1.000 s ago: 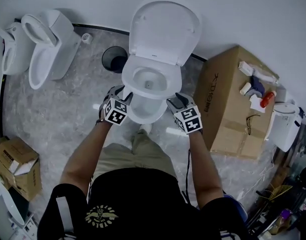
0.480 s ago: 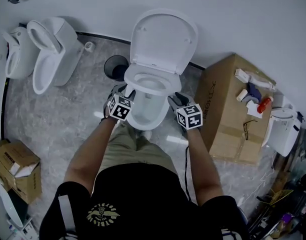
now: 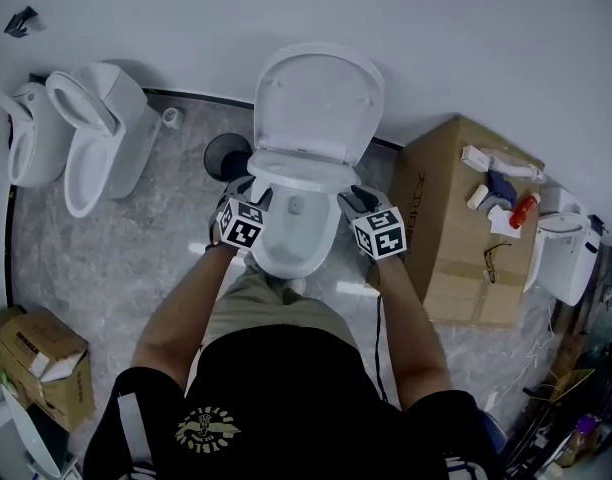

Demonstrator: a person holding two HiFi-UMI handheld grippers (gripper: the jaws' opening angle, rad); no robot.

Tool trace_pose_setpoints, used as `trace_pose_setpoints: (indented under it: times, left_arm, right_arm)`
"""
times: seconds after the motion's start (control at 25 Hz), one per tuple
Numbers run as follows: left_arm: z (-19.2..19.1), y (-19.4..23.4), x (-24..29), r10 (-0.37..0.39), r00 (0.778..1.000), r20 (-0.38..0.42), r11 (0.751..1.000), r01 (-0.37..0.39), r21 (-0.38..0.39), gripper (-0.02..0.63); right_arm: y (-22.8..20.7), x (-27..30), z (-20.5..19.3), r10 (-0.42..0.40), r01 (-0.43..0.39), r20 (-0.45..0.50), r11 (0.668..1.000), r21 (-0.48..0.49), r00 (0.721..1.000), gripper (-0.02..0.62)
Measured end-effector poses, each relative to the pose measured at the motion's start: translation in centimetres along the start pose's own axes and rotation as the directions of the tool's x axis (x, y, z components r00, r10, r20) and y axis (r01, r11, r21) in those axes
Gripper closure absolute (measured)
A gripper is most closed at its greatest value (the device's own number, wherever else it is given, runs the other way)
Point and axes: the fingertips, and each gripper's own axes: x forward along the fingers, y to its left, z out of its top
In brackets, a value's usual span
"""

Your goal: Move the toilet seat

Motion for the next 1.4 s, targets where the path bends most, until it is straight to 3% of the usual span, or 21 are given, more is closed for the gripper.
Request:
trace_pose_setpoints:
  times: [0.36,0.72,1.4]
  left_arm:
    - [4.6,3.1,2.1,-0.033,0.999,0.038,0.999,0.032,0.028,0.414]
    - [8.5,5.8,4.7,-0.075,0.996,0.041,0.995,0.072,0.072,0.414]
    - [13.8,10.5,10.2,-0.108,0.994,0.034,0.987,0.103,0.120,0.417]
  right_arm:
    - [-3.3,1.6,4.8,-0.063,0.060,0.060,0.997,0.044,0.996,0.488]
    - [-7.3,3.6,8.8,-0.124,0.117,0.082,0.989,0.087,0.989,0.492]
    - [-13.9,8.6,14.2,-0.231,0.227,0.035,0.969,0.100,0.972,0.505]
